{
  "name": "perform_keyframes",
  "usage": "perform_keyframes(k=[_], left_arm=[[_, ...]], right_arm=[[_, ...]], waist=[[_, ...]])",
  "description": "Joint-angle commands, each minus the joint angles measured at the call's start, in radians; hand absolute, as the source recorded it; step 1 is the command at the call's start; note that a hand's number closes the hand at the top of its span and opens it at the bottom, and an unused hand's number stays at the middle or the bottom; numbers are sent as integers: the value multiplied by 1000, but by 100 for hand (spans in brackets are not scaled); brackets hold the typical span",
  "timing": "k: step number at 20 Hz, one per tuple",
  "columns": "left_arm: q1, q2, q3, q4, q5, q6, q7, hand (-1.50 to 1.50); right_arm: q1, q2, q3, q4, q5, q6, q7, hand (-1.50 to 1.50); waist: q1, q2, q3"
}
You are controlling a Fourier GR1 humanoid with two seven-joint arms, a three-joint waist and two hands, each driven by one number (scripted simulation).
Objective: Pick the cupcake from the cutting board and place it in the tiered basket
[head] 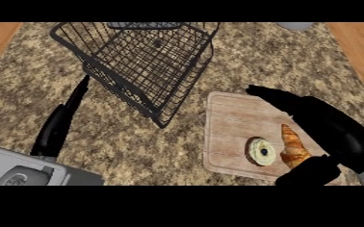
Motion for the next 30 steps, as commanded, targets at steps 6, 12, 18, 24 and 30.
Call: perform_keyframes(k=[6,12,18,24,30], left_arm=[[-47,-8,9,-85,-44,5,-60,0],[1,-17,13,-140,-33,-19,-54,0],[8,-31,10,-149,-54,-17,-51,0],[-19,-46,37,-112,-53,-29,-66,0],[-12,-33,55,-160,-49,-58,-37,0]], right_arm=[[-148,-96,61,-292,-29,132,556,-150],[-152,48,255,-300,101,71,735,-150],[-193,81,376,-261,206,91,834,-150],[-224,135,443,-129,308,85,883,-150],[-201,169,476,-113,323,128,919,-150]], waist=[[6,5,12],[23,8,15],[16,5,14],[12,9,14],[8,7,15]])
